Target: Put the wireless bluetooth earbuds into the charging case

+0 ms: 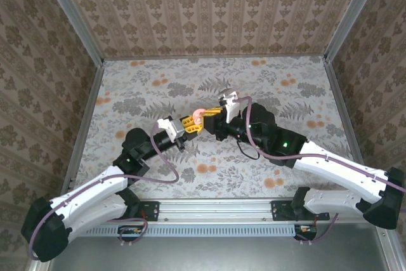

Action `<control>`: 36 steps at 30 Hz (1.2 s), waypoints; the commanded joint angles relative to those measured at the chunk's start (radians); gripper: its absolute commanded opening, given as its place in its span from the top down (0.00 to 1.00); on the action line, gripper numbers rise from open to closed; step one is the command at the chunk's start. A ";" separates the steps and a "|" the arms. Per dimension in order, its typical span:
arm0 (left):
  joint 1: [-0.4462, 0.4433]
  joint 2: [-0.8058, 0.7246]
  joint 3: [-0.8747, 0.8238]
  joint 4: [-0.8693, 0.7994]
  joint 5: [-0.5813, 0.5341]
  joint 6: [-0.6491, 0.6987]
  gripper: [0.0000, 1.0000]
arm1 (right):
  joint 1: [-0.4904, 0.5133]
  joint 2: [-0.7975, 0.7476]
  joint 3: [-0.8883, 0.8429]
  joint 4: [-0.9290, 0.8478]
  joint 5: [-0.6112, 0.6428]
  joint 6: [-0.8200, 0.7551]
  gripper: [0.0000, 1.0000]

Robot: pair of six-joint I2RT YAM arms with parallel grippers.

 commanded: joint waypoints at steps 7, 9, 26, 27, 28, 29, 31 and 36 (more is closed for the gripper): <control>-0.003 0.007 0.055 0.026 0.004 -0.029 1.00 | 0.008 -0.019 0.047 -0.077 0.047 0.048 0.57; -0.002 0.011 0.055 0.020 0.007 -0.029 1.00 | 0.005 -0.036 0.055 -0.074 0.055 0.058 0.54; 0.092 0.097 0.123 0.026 0.304 -0.208 1.00 | -0.228 -0.088 0.139 -0.269 -0.197 0.262 0.54; 0.093 0.107 0.130 0.031 0.325 -0.218 1.00 | -0.247 -0.078 0.134 -0.268 -0.231 0.284 0.54; 0.093 0.116 0.139 0.031 0.343 -0.228 1.00 | -0.266 -0.066 0.128 -0.262 -0.271 0.307 0.55; 0.092 0.123 0.144 0.031 0.358 -0.235 1.00 | -0.282 -0.056 0.123 -0.257 -0.305 0.327 0.55; 0.093 0.140 0.159 0.020 0.386 -0.249 1.00 | -0.319 -0.032 0.105 -0.236 -0.385 0.374 0.60; 0.093 0.179 0.191 0.005 0.443 -0.285 1.00 | -0.384 0.011 0.035 -0.126 -0.560 0.483 0.71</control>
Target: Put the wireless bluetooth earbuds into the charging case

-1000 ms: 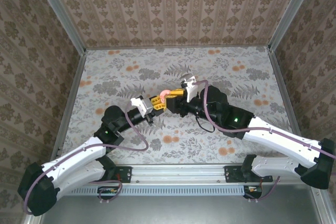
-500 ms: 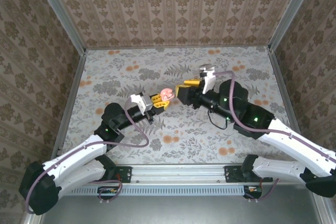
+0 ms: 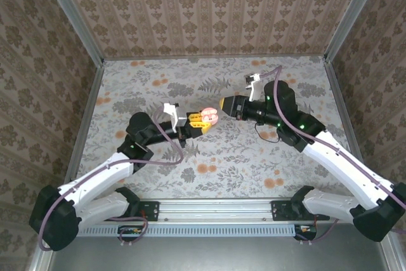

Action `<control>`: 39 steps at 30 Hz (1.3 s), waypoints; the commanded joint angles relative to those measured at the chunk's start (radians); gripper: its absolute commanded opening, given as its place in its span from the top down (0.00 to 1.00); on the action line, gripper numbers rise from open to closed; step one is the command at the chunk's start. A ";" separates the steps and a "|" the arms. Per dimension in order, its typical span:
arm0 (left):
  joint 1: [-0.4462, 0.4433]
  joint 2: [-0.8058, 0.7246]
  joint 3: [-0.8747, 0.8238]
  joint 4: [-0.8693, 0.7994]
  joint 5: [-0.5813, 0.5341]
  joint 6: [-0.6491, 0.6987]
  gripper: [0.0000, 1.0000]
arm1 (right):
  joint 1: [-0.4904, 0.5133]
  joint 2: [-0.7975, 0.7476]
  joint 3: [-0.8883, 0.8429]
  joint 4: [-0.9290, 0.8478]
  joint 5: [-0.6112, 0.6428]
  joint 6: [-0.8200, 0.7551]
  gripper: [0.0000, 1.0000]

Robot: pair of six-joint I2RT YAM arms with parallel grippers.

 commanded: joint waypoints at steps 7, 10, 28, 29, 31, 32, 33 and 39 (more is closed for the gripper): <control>0.007 0.044 0.073 -0.001 0.099 -0.061 1.00 | -0.033 0.066 -0.051 0.117 -0.273 0.129 0.73; 0.008 0.059 0.082 0.000 0.098 -0.065 1.00 | -0.033 0.076 -0.056 0.159 -0.314 0.138 0.74; 0.008 0.115 0.098 -0.022 0.092 -0.102 1.00 | -0.033 -0.018 0.006 0.036 -0.274 -0.072 0.73; 0.008 0.117 0.098 -0.023 0.091 -0.103 1.00 | -0.033 -0.026 0.009 0.028 -0.270 -0.081 0.73; 0.010 0.120 0.099 -0.025 0.090 -0.108 1.00 | -0.033 -0.040 0.012 0.022 -0.270 -0.098 0.73; 0.010 0.123 0.100 -0.025 0.089 -0.111 1.00 | -0.033 -0.045 0.010 0.021 -0.272 -0.104 0.73; 0.010 0.124 0.100 -0.025 0.087 -0.112 1.00 | -0.033 -0.051 0.010 0.017 -0.273 -0.112 0.73; 0.012 0.128 0.109 -0.038 0.084 -0.120 1.00 | -0.033 -0.061 0.008 -0.028 -0.265 -0.151 0.71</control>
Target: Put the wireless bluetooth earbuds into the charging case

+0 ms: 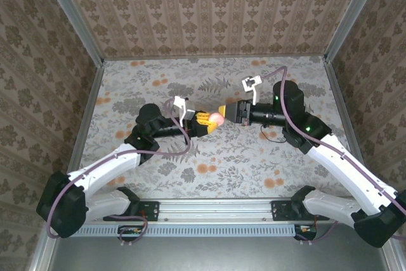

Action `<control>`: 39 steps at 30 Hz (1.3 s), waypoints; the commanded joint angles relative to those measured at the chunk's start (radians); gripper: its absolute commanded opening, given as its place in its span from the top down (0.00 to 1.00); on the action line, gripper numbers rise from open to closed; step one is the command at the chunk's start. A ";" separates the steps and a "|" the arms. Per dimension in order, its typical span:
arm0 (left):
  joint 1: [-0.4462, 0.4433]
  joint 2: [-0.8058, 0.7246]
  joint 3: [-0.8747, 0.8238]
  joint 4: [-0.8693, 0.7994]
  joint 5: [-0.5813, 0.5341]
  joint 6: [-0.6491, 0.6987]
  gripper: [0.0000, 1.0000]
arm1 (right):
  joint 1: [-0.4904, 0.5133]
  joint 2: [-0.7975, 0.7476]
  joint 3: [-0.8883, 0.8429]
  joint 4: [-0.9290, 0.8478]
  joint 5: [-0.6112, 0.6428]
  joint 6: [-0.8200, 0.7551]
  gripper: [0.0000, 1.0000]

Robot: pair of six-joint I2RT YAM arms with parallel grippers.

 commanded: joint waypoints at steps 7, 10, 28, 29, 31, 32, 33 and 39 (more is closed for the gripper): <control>0.028 -0.005 0.005 -0.011 -0.080 -0.033 1.00 | 0.005 -0.044 0.034 -0.202 0.168 -0.091 0.60; 0.045 0.004 0.006 -0.029 -0.083 -0.052 1.00 | 0.005 -0.077 0.012 -0.276 0.311 -0.110 0.57; 0.047 0.356 -0.036 -0.188 -0.245 -0.119 1.00 | -0.112 -0.227 -0.335 -0.395 0.807 -0.065 0.20; 0.045 0.365 -0.037 -0.214 -0.268 -0.121 1.00 | -0.116 -0.238 -0.356 -0.386 0.821 -0.063 0.19; 0.041 0.382 -0.041 -0.270 -0.311 -0.124 1.00 | -0.124 -0.271 -0.401 -0.367 0.854 -0.056 0.16; 0.041 0.392 -0.043 -0.289 -0.323 -0.129 0.99 | -0.126 -0.283 -0.417 -0.359 0.863 -0.058 0.15; 0.039 0.402 -0.047 -0.307 -0.332 -0.136 0.99 | -0.128 -0.301 -0.433 -0.353 0.876 -0.061 0.14; 0.038 0.466 -0.062 -0.354 -0.375 -0.182 0.93 | -0.133 -0.386 -0.507 -0.309 0.956 -0.079 0.08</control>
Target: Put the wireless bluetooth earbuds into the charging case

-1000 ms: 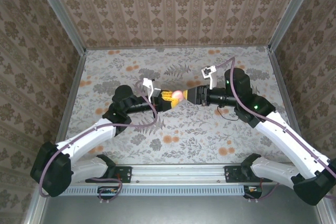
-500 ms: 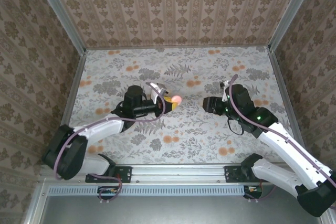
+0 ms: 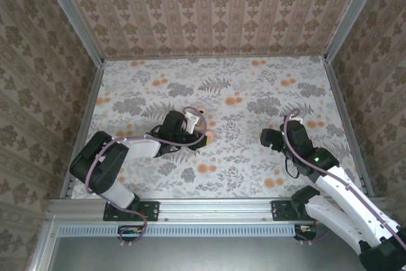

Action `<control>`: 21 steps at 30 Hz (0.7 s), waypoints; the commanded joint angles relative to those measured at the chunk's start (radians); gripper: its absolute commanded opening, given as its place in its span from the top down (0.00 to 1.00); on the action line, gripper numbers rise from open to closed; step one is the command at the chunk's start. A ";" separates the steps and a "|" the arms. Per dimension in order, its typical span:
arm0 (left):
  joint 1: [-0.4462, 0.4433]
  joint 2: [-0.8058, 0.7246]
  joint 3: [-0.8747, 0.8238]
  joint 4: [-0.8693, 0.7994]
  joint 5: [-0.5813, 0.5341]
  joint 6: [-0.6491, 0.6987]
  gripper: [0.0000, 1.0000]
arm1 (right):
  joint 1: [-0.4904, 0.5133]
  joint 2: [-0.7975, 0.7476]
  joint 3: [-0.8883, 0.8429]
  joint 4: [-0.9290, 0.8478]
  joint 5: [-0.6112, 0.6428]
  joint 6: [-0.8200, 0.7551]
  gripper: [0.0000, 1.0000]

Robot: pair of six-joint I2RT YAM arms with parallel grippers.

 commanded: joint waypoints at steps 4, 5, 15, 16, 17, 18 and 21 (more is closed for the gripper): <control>-0.006 0.059 0.032 -0.128 -0.045 -0.028 0.87 | -0.007 -0.092 -0.065 0.072 0.121 -0.004 0.00; -0.006 0.063 0.047 -0.157 -0.049 -0.019 0.85 | -0.008 -0.101 -0.072 0.074 0.128 -0.006 0.00; -0.006 -0.046 0.121 -0.419 -0.197 0.099 0.45 | -0.028 -0.111 -0.104 0.148 0.270 -0.121 0.00; -0.004 -0.066 0.131 -0.446 -0.219 0.115 0.39 | -0.033 -0.104 -0.109 0.173 0.275 -0.136 0.00; 0.000 -0.082 0.137 -0.464 -0.232 0.130 0.33 | -0.042 -0.095 -0.112 0.201 0.278 -0.158 0.00; 0.007 -0.102 0.144 -0.484 -0.244 0.148 0.26 | -0.053 -0.080 -0.116 0.244 0.287 -0.186 0.00; 0.057 -0.167 0.162 -0.530 -0.261 0.186 0.00 | -0.084 -0.034 -0.141 0.376 0.297 -0.286 0.00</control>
